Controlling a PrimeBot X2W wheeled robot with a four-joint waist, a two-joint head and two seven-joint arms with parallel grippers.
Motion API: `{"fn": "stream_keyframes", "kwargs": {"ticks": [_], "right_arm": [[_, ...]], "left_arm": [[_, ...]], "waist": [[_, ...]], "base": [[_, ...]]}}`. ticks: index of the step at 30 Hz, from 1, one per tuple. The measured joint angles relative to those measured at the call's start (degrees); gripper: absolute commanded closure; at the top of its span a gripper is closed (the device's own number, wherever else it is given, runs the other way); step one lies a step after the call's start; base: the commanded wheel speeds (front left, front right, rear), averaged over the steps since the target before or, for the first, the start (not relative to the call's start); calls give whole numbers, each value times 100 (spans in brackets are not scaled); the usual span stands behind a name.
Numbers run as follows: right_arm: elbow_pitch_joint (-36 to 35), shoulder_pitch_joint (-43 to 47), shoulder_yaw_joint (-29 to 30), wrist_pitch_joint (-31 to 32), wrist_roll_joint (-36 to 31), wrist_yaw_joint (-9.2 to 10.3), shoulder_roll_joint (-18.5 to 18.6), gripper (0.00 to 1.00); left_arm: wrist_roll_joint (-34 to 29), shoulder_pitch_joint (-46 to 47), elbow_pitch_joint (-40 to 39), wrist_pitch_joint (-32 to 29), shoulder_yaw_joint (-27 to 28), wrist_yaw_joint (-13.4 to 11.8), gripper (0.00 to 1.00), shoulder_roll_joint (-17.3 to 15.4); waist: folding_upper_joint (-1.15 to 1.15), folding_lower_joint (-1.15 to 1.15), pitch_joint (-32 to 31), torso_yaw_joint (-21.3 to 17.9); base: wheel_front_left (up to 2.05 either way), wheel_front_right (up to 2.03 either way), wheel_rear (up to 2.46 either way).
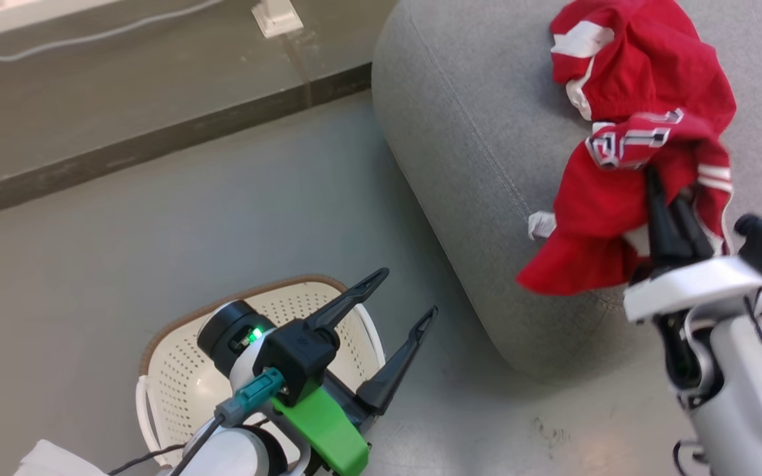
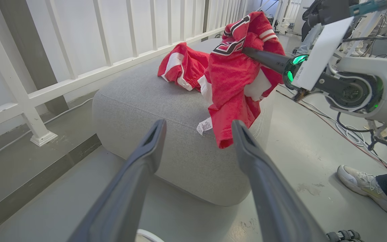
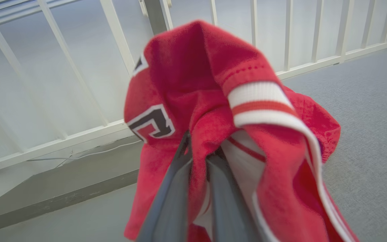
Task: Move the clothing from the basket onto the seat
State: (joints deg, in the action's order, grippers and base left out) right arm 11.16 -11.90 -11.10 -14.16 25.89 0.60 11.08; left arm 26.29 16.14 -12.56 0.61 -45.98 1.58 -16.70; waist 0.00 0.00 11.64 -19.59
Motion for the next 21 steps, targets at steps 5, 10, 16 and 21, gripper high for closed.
{"fn": "stream_keyframes", "kwargs": {"ticks": [5, 10, 16, 21], "right_arm": [[40, -467, 163, -1, -4, -18, 214, 100], [105, -1071, 357, -10, -11, -83, 389, 100], [272, -1897, 625, -16, -31, -152, 743, 100], [483, -2589, 901, -20, -37, -169, 1076, 100]], "left_arm": [[-4, 64, -51, -60, -20, 25, 0, -4], [-32, 190, -88, -153, -5, 44, 0, -31], [-49, 358, -133, -219, -13, 70, 0, -31], [-200, 477, -231, -336, -33, 98, 0, -31]], "waist": [[0, 0, 177, -63], [0, 0, 347, -75], [0, 0, 575, -27], [0, 0, 790, 55]], "base": [[0, 0, 0], [0, 0, 0], [0, 0, 0], [0, 0, 0]]}}
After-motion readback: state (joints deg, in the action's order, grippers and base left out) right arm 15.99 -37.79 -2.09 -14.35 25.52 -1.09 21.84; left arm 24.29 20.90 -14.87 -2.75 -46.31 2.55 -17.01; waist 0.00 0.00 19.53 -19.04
